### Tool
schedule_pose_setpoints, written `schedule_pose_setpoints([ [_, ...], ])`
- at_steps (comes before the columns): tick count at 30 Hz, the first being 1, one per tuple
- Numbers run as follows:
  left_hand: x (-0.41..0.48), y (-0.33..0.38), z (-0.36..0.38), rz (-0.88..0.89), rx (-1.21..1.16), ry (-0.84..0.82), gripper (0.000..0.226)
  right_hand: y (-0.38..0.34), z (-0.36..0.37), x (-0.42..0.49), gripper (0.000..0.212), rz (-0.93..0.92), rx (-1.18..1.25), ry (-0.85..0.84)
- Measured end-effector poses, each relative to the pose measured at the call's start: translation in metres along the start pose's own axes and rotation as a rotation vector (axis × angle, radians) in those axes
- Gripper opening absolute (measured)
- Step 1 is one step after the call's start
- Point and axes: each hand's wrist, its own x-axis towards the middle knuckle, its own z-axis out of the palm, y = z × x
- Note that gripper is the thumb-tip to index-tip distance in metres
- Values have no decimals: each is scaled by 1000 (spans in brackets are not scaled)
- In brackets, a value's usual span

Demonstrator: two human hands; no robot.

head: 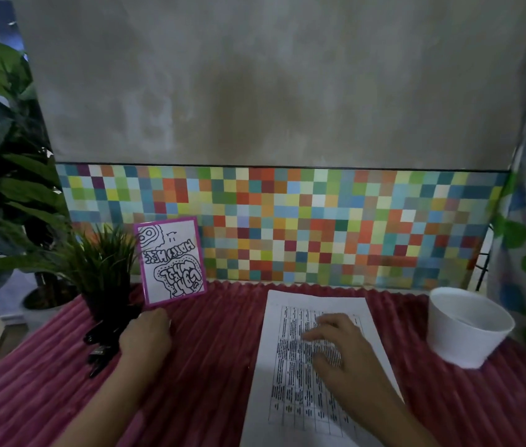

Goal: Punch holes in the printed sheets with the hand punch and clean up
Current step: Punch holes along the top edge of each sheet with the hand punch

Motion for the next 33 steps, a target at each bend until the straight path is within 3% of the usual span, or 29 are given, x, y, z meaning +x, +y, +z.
schedule_pose_setpoints([
  [3, -12, 13, -31, 61, -188, 135, 22, -7, 5, 1, 24, 111, 259, -118],
  [6, -46, 55, -64, 248, -785, 266, 14, -24, 12, 9, 10, 442, 690, -319],
  [9, -75, 113, -73, 303, -1392, 89, 19, -42, 22, 21, 59, 870, 1227, -396],
  [11, -80, 144, -60, 275, -1631, 28, 21, -49, 21, 31, 70, 841, 1525, -302],
  [15, -73, 178, -37, 209, -1873, 26, 24, -39, 7, 67, 45, 734, 1719, 128],
  [18, -60, 191, -23, 341, -1856, -34, 26, -21, 2, 102, 37, 731, 1793, 224],
  [21, -35, 187, -5, 469, -1647, -41, 28, 5, 8, 137, 17, 662, 1819, 261],
  [25, -4, 175, 22, 298, -1195, 6, 36, 49, 18, 172, 20, 628, 1727, 334],
  [28, 14, 173, 40, 184, -693, -38, 63, 74, 29, 180, 9, 741, 1792, 356],
  [29, 16, 174, 45, 135, -625, -71, 64, 81, 34, 179, 24, 753, 1845, 339],
  [31, 17, 177, 50, 81, -579, -115, 57, 100, 44, 176, 82, 721, 1958, 327],
  [33, 18, 179, 59, 75, -538, -74, 50, 117, 51, 175, 109, 643, 2044, 301],
])
